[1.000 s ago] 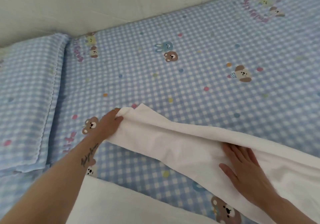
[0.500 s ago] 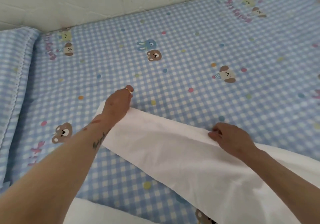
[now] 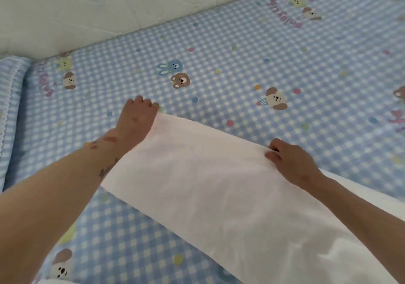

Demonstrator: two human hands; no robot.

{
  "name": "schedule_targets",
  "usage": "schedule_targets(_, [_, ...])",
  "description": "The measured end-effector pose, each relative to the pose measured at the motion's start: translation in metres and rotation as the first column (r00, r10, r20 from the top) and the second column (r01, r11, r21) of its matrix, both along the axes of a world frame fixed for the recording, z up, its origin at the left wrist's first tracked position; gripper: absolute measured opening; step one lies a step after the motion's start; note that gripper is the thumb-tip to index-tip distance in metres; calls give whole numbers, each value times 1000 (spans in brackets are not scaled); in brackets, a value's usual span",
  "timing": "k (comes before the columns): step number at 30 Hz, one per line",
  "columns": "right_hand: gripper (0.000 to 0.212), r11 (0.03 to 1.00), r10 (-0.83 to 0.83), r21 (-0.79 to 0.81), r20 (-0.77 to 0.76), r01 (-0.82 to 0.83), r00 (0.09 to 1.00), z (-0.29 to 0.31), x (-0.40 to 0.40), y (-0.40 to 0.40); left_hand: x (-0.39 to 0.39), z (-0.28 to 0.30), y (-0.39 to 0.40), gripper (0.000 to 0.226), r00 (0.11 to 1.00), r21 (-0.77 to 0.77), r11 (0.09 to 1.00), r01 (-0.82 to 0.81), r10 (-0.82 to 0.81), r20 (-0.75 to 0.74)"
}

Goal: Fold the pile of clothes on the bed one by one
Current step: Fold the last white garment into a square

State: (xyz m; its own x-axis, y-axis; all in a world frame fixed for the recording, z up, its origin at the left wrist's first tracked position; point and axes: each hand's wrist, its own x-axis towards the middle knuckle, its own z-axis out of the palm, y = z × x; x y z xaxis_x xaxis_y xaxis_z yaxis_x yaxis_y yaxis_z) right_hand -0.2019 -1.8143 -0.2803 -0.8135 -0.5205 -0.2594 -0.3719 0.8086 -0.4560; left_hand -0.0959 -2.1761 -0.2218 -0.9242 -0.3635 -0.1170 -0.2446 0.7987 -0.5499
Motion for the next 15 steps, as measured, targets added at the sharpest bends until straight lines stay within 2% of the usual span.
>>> schedule_targets(1, [14,999,-27,46,-8,27,1000,0,-6,-2,-13,1,9,35,988,10,992,-126,126,-93])
schedule_targets(2, [15,994,-34,101,-67,41,997,-1,-8,-3,-24,-3,28,36,979,20,986,-167,168,-117])
schedule_targets(3, [21,987,-11,155,-188,41,982,-4,-5,-5,-26,-18,54,37,984,-16,988,-151,149,-101])
schedule_targets(4, [32,986,29,167,-324,27,946,-9,7,-9,-19,-41,85,43,998,-9,1000,-27,26,-59])
schedule_targets(5, [41,993,67,115,-392,-23,918,-12,27,-12,-7,-63,117,49,991,183,977,105,-87,-99])
schedule_targets(6, [46,991,134,36,-412,-131,901,-16,53,-14,8,-82,143,56,975,440,876,199,-131,-181])
schedule_targets(7, [50,966,242,19,-412,-257,879,-25,80,-9,23,-94,162,61,967,524,814,252,-191,-168])
schedule_targets(8, [52,935,347,55,-354,-351,868,-32,104,1,39,-99,170,64,978,565,799,209,-171,-119])
schedule_targets(9, [54,912,410,114,-299,-395,861,-37,112,20,55,-105,161,67,993,573,811,119,-86,-85])
schedule_targets(10, [56,911,411,170,-289,-376,865,-44,108,48,70,-114,144,70,996,563,826,27,28,-90])
schedule_targets(12, [61,946,266,275,-346,-174,900,-57,82,118,98,-121,93,73,943,518,827,-218,315,-105])
schedule_targets(14, [67,932,-29,329,-345,150,938,-44,57,183,119,-110,55,73,825,505,746,-434,555,-111])
schedule_targets(15, [71,898,-199,308,-349,313,916,-34,54,201,119,-104,54,72,779,484,733,-478,608,-151])
